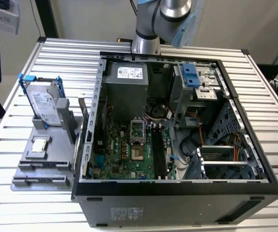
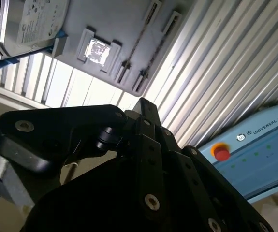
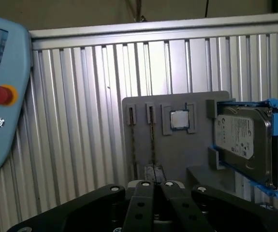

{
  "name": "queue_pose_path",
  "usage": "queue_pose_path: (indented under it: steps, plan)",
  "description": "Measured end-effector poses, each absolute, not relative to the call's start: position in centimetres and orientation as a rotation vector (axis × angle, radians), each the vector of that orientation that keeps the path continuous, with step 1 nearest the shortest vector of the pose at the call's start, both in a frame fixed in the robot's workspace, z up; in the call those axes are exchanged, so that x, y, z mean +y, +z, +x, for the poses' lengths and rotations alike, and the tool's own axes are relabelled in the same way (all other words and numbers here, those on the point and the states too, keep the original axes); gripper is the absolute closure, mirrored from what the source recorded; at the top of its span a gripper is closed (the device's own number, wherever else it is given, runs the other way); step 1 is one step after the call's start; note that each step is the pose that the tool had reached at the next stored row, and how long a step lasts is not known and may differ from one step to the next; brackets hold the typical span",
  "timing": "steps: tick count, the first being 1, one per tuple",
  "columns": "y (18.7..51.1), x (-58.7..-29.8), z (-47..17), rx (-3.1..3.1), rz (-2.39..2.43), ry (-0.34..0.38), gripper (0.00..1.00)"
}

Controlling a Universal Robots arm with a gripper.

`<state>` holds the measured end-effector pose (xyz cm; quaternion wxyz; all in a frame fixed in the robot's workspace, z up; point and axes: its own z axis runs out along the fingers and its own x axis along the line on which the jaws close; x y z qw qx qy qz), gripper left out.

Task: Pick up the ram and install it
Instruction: 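Pick up the ram and move it above insertion slot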

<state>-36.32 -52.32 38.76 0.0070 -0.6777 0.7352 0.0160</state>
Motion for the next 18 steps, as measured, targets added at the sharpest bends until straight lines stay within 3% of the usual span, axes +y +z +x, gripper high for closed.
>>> queue_pose_path:
  steps: [18]
  plan:
    - [38.74,-52.6,-35.99,2.185,-2.239,0.051,1.0]
